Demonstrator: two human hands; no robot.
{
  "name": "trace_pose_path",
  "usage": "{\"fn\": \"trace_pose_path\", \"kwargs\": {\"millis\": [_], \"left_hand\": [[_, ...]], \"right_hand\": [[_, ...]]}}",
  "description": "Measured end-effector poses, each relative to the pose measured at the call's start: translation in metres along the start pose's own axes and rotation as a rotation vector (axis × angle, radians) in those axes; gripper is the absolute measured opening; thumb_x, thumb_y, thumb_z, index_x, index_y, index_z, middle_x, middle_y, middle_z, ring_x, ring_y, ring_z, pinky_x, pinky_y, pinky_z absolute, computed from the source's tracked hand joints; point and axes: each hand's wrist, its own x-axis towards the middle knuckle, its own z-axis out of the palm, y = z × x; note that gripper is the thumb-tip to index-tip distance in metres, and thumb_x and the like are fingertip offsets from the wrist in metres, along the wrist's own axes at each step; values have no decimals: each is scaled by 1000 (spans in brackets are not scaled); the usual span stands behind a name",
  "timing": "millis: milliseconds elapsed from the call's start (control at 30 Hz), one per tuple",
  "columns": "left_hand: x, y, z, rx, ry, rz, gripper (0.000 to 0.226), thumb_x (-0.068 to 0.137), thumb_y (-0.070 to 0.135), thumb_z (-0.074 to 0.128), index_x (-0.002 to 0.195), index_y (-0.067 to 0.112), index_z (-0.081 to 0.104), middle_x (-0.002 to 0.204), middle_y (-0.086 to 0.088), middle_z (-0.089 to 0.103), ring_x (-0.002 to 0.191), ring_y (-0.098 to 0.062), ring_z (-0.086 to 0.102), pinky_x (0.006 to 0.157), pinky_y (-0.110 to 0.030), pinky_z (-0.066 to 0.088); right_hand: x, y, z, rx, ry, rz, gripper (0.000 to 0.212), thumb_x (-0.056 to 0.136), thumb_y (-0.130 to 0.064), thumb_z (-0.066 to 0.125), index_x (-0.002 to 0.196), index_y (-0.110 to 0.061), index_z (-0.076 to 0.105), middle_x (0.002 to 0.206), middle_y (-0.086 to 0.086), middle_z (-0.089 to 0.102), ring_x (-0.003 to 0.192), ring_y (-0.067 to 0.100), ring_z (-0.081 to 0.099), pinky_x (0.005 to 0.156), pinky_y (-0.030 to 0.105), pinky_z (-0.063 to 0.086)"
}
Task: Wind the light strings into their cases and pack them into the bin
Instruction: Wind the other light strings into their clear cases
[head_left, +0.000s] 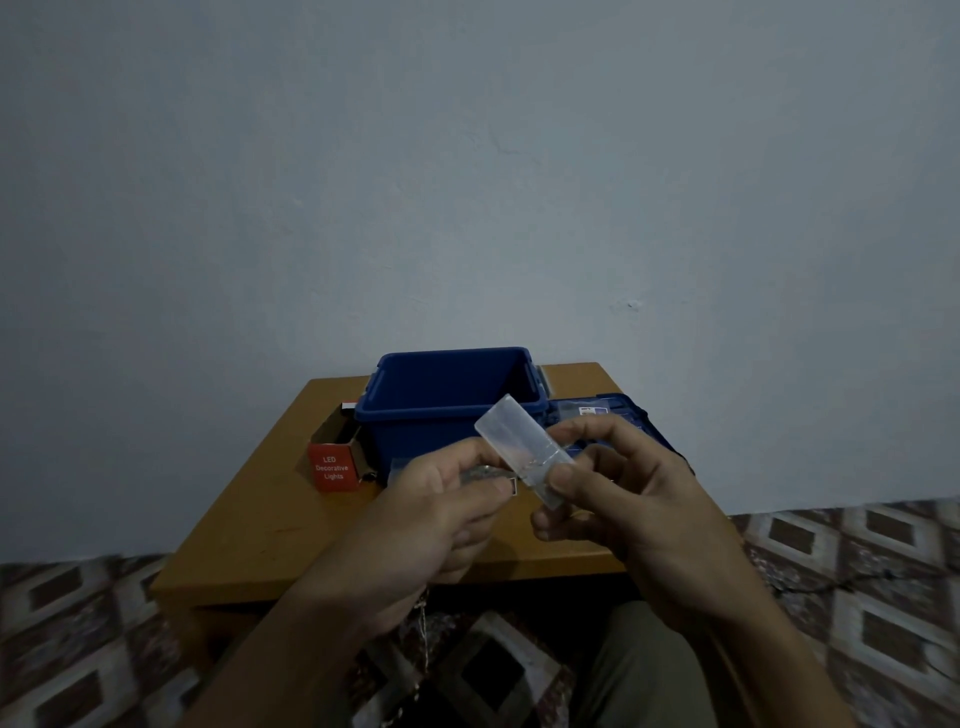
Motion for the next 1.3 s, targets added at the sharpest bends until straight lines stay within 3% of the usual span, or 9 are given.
{"fn": "trace_pose_path", "kwargs": {"millis": [133,267,367,500,700,900,1033,1167,1300], "left_hand": [[1,-1,-1,44,0,-6,25,101,19,53,119,26,68,53,3,32,40,-6,23,37,-17,20],[3,-6,-6,270,24,45,22,103,31,49,115,35,67,60,4,41,49,-8,34,46,-21,29],[4,-12,-7,394,56,95,22,101,38,48,109,30,66,61,7,46,53,-6,39,50,-21,34],[6,-16,-8,365,123,90,30,98,37,51,93,12,67,58,3,44,49,-7,37,46,-18,32],[11,-25,-13,309,134,29,33,99,33,54,85,6,66,57,-3,48,47,-10,40,47,-21,35],[14,-24,-19,182,41,-24,32,93,40,60,76,12,61,59,-7,50,58,-22,51,73,-34,48],[13,-15,-25,116,-28,-59,28,88,42,67,84,14,71,61,-2,45,51,-14,39,53,-26,41],[18,-1,-29,245,40,-29,30,89,44,70,66,24,66,68,-7,52,62,-22,45,57,-31,32],[19,17,-25,322,85,0,32,88,42,64,61,25,65,57,0,47,51,-11,39,51,-24,33]], "right_hand": [[1,2,0,12,33,3,38,80,-11,70,117,-10,63,75,12,65,69,35,70,69,41,60],[3,5,-1,-13,80,-2,27,84,-6,69,111,-5,66,70,5,62,65,27,67,72,46,63],[4,6,-1,-3,104,-13,27,81,-11,71,107,-6,68,69,6,62,65,26,64,74,46,62],[4,5,-3,37,124,-38,34,75,-17,72,107,-7,69,67,7,61,65,27,63,70,42,59],[2,1,-6,106,83,-19,31,77,-12,74,107,-6,71,76,11,64,65,25,62,63,33,56],[0,-2,-11,218,-149,51,29,76,-8,74,105,-4,72,93,18,66,64,26,59,61,33,56],[-4,-4,-14,101,-305,71,30,78,-15,76,105,-4,70,93,17,64,67,24,59,63,30,55],[-6,-3,-10,-46,-363,86,24,81,-18,74,102,-8,70,89,27,58,66,23,59,65,30,54],[-6,-4,-7,-243,-328,74,11,88,-15,71,98,-19,71,81,6,60,70,18,63,70,31,54]]}}
